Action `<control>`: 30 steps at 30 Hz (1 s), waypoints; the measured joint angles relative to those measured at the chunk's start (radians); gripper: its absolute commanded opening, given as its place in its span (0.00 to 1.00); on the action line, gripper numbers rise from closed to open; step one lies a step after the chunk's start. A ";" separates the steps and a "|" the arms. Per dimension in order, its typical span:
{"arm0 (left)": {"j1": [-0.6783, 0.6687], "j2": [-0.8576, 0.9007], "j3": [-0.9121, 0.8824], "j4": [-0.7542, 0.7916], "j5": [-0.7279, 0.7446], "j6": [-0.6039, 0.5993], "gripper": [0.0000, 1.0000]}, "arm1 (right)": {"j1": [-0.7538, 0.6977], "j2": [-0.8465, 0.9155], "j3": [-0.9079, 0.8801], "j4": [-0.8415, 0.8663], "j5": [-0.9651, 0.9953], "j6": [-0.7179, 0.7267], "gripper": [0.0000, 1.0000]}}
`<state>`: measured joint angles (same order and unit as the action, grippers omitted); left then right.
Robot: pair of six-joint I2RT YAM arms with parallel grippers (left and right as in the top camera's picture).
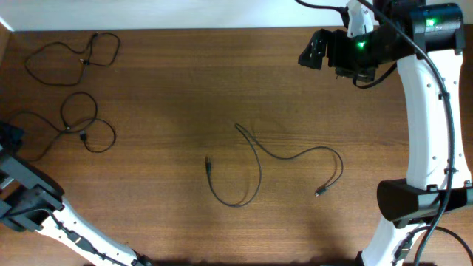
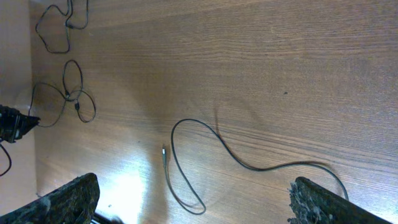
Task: Untangle cables
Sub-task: 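Pull the cable leftward with the left gripper and retract the arm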
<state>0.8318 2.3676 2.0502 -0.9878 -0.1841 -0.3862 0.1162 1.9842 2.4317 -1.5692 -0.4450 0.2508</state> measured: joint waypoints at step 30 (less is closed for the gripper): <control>0.000 0.000 0.028 0.160 0.106 0.255 0.99 | 0.000 0.000 0.000 -0.011 0.000 0.037 0.98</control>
<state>0.8318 2.3676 2.0781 -0.8276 -0.0776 -0.1314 0.1162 1.9846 2.4313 -1.5803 -0.4446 0.2882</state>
